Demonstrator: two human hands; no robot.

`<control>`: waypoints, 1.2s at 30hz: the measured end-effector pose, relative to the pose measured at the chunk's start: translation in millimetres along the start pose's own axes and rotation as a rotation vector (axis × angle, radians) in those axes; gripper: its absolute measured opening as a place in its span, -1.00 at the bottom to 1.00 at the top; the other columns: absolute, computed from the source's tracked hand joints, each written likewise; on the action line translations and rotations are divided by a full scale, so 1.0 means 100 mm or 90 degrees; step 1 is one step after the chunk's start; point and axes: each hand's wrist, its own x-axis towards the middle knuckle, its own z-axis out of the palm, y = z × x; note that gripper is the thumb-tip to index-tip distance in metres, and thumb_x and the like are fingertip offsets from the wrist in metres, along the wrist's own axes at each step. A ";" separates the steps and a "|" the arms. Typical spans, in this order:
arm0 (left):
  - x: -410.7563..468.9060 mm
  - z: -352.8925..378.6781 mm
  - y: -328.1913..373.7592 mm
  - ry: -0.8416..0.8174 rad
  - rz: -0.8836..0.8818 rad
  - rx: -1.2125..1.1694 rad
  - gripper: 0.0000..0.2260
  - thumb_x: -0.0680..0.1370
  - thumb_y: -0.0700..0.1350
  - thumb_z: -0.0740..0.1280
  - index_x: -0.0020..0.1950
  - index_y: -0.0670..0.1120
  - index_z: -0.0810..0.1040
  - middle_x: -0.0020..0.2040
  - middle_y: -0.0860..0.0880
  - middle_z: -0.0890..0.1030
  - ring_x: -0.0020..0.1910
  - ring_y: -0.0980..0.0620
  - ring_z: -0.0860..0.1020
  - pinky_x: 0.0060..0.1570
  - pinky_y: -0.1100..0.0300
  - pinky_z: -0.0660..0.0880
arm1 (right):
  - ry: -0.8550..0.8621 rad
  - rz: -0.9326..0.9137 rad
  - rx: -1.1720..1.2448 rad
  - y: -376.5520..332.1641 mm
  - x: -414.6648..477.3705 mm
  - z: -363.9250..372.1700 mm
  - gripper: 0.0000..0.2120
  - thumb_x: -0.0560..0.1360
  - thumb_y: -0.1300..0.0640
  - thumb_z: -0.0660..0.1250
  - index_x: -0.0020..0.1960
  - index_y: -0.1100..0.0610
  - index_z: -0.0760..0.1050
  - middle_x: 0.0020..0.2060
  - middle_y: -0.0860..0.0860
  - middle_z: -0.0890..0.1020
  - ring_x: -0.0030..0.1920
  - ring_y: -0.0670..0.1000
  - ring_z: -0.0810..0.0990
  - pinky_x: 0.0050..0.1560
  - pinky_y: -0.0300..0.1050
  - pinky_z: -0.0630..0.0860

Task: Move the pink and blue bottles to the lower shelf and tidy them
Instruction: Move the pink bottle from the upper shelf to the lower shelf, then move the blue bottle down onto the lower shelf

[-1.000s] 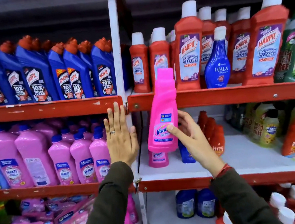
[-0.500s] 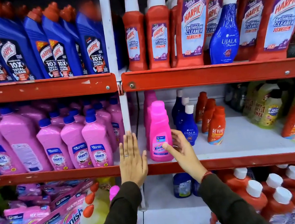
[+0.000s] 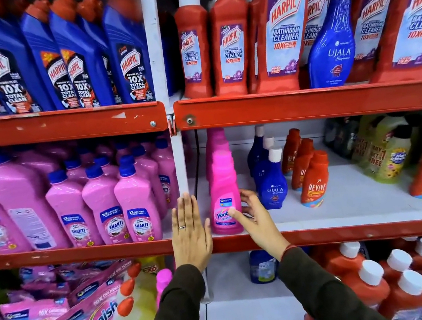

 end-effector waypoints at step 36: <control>1.90 -1.02 1.47 0.190 0.067 -0.100 -0.43 0.70 -0.02 0.03 0.67 -0.13 -0.06 0.68 -0.13 0.06 0.68 -0.07 -0.11 0.63 -0.01 -0.22 | 0.487 -0.451 -0.619 -1.59 0.13 -1.52 -0.41 0.64 -0.06 0.16 0.60 0.12 0.15 0.62 0.05 0.16 0.63 0.08 0.07 0.59 0.17 -0.01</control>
